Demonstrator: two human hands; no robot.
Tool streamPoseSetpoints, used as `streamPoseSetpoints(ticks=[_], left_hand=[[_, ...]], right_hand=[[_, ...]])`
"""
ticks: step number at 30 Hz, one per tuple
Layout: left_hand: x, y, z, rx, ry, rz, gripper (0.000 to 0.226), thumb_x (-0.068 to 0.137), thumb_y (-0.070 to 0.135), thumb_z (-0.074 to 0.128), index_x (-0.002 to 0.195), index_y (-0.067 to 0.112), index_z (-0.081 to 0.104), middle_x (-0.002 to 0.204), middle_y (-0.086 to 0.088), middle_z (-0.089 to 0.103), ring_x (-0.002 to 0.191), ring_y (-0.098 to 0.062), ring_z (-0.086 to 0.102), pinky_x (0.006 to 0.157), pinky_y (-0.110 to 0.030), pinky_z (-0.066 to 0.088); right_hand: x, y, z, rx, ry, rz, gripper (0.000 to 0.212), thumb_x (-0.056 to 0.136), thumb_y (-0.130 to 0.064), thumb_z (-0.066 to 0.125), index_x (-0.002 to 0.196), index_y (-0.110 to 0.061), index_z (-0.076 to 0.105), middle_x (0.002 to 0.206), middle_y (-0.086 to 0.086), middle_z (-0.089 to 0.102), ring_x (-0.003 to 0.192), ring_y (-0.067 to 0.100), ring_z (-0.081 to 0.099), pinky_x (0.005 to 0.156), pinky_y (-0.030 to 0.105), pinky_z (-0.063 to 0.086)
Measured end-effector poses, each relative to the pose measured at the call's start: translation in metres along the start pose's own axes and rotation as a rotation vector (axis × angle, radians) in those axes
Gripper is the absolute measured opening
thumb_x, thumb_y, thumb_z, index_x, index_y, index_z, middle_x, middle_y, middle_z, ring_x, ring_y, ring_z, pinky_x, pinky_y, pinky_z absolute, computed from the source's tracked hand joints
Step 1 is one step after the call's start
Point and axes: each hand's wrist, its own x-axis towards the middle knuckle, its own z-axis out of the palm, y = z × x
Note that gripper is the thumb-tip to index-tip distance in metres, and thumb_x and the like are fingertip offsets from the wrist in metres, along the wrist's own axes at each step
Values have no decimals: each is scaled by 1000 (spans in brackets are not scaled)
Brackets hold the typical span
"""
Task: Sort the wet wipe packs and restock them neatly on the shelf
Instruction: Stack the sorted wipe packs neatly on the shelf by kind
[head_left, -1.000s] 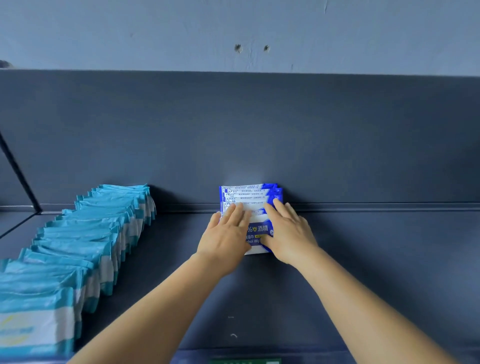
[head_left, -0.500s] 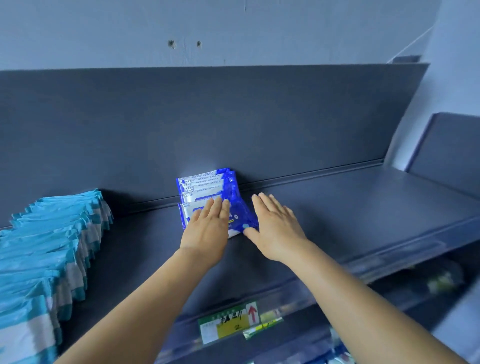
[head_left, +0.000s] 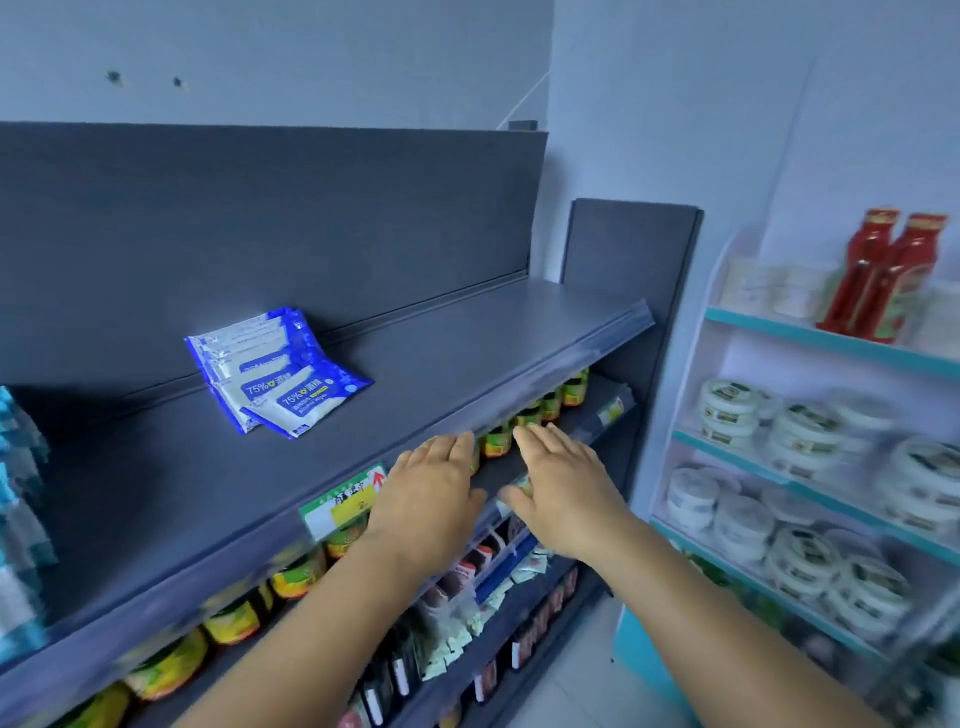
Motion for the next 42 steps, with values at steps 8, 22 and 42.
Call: streamPoseSetpoints(ticks=[8, 22, 42], left_hand=[[-30, 102, 47, -52, -102, 282, 63, 99, 39, 37, 151, 14, 13, 155, 0, 24, 142, -18, 22, 115, -29, 16], [-83, 308, 130, -126, -325, 628, 63, 98, 41, 42, 150, 17, 16, 154, 1, 27, 139, -17, 27, 114, -29, 18], [-129, 622, 290, -116, -696, 793, 62, 101, 36, 37, 152, 16, 8, 159, -1, 14, 144, -19, 17, 118, -34, 14]], right_hand=[[-123, 79, 17, -12, -31, 333, 68, 97, -45, 41, 152, -17, 12, 159, 0, 11, 147, 19, 8, 118, 36, 10], [-312, 214, 35, 22, -36, 784, 69, 97, -45, 43, 152, -18, 11, 160, -1, 11, 147, 17, 7, 119, 36, 6], [-515, 478, 104, 268, -122, 1111, 69, 96, -41, 47, 151, -16, 16, 160, 1, 14, 148, 19, 7, 120, 39, 11]])
